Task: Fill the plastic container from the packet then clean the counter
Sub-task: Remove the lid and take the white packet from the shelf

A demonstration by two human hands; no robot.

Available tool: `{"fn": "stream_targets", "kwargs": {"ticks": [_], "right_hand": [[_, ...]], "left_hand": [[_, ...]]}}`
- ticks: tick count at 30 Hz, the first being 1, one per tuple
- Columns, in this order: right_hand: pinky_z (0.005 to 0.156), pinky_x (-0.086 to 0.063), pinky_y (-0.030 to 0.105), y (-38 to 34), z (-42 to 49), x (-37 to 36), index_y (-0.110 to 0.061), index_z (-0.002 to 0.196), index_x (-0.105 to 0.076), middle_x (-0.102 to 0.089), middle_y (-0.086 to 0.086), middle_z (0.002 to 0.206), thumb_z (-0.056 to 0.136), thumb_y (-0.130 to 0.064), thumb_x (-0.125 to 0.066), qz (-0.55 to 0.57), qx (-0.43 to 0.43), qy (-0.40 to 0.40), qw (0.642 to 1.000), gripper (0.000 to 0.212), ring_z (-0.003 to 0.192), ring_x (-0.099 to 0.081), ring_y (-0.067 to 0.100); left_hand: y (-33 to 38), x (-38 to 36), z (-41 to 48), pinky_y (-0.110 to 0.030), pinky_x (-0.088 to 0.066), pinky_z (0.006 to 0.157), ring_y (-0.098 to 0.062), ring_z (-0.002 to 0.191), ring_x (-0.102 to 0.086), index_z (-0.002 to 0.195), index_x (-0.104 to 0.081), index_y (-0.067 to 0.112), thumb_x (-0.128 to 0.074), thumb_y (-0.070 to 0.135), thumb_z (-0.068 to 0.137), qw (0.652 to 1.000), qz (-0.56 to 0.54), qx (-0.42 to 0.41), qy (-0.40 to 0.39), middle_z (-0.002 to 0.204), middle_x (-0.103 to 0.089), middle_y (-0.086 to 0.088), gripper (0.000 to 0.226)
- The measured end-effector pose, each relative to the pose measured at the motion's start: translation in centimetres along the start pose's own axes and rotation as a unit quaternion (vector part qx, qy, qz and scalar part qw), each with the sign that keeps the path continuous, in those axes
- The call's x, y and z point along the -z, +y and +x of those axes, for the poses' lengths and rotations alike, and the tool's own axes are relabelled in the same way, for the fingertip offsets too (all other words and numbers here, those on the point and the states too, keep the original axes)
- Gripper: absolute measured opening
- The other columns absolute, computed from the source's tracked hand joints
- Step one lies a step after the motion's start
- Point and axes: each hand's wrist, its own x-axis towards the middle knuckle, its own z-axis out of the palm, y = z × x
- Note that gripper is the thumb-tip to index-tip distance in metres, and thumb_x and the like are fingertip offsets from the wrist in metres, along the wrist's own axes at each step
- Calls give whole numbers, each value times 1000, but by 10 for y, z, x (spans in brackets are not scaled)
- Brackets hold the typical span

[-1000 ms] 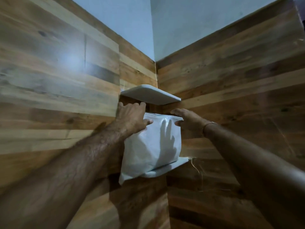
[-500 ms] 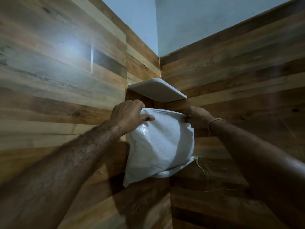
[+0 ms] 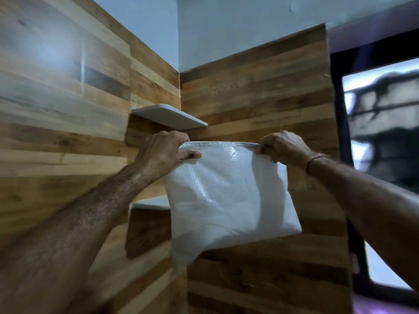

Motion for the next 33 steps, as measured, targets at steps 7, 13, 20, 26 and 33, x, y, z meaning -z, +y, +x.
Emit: {"fn": "stream_targets", "kwargs": {"ticks": [7, 13, 20, 26, 33], "right_hand": [[57, -55, 34, 95, -171, 23, -22, 66, -65, -61, -10, 55, 94, -45, -66, 30, -17, -83, 996, 36, 57, -68, 14], [65, -58, 40, 166, -331, 0, -13, 68, -66, -73, 6, 65, 93, -28, -70, 68, -50, -188, 979, 30, 62, -72, 25], [74, -56, 40, 181, -462, -53, -12, 80, -76, -78, 15, 87, 90, -18, -74, 92, -79, -309, 943, 11, 84, -74, 36], [79, -51, 34, 161, -524, -83, -15, 91, -80, -78, 14, 100, 87, -19, -73, 98, -94, -389, 911, 9, 98, -71, 35], [74, -53, 34, 133, -564, -122, -23, 88, -78, -79, 3, 96, 86, -13, -66, 112, -113, -395, 905, 16, 95, -71, 31]], "left_hand": [[147, -37, -99, -28, -31, 54, -10, 68, -55, 78, -59, 30, -62, 73, 81, 991, -100, 12, -83, 69, -58, 14, 43], [271, -90, -211, -32, -39, 62, -20, 78, -62, 87, -59, 30, -64, 65, 87, 970, -138, 33, -199, 78, -62, 8, 36], [339, -132, -349, -39, -52, 61, -32, 78, -70, 97, -63, 24, -49, 78, 83, 952, -138, 64, -264, 78, -71, -4, 57], [365, -142, -446, -32, -39, 51, -34, 69, -72, 108, -65, 21, -39, 81, 84, 947, -97, 86, -293, 73, -73, -9, 69], [361, -142, -507, -31, -38, 53, -33, 74, -71, 118, -66, 18, -55, 70, 89, 927, -130, 157, -316, 77, -74, -9, 61]]}}
